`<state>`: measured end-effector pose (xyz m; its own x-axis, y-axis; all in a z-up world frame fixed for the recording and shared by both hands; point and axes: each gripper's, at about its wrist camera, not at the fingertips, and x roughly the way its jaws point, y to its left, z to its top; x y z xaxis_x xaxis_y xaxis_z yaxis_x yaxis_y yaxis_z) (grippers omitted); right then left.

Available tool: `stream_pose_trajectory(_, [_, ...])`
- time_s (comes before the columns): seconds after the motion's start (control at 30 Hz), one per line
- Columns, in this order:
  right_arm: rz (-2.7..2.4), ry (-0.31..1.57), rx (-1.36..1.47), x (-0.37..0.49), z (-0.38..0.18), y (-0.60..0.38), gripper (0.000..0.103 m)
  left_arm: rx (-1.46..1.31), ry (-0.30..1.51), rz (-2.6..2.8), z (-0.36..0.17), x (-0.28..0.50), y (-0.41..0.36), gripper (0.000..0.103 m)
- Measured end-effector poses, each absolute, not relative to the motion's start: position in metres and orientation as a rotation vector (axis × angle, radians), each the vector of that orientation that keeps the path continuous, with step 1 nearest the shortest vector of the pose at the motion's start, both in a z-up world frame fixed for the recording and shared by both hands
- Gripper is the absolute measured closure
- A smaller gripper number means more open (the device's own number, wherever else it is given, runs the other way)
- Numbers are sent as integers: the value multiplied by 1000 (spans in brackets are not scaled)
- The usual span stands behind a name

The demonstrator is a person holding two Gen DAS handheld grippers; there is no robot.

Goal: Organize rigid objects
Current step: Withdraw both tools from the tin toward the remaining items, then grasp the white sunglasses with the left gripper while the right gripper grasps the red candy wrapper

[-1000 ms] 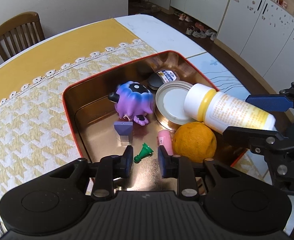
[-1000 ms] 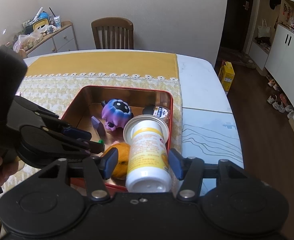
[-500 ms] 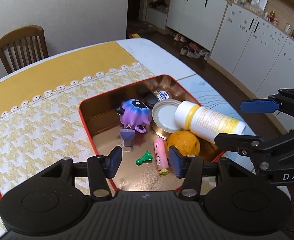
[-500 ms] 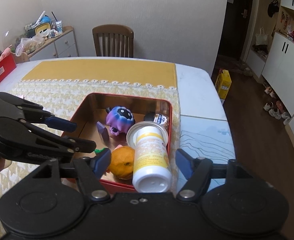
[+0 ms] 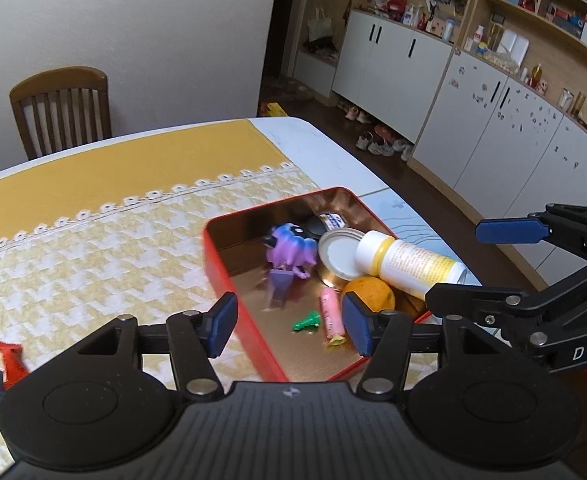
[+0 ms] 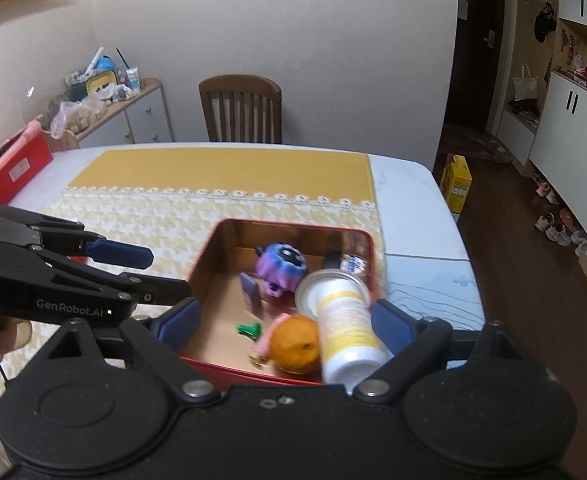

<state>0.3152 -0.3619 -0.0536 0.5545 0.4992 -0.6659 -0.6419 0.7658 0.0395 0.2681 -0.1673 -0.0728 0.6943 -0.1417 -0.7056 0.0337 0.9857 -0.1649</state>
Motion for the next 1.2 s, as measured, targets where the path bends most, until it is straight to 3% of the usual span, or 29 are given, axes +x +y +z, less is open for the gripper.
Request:
stream_pose_trajectory(0.43, [775, 689, -185, 270, -51, -302, 0, -169, 751, 32, -69, 218, -93, 22])
stream_pose_trajectory(1.2, [849, 775, -262, 254, -82, -159, 0, -241, 775, 320, -117, 155, 61, 21])
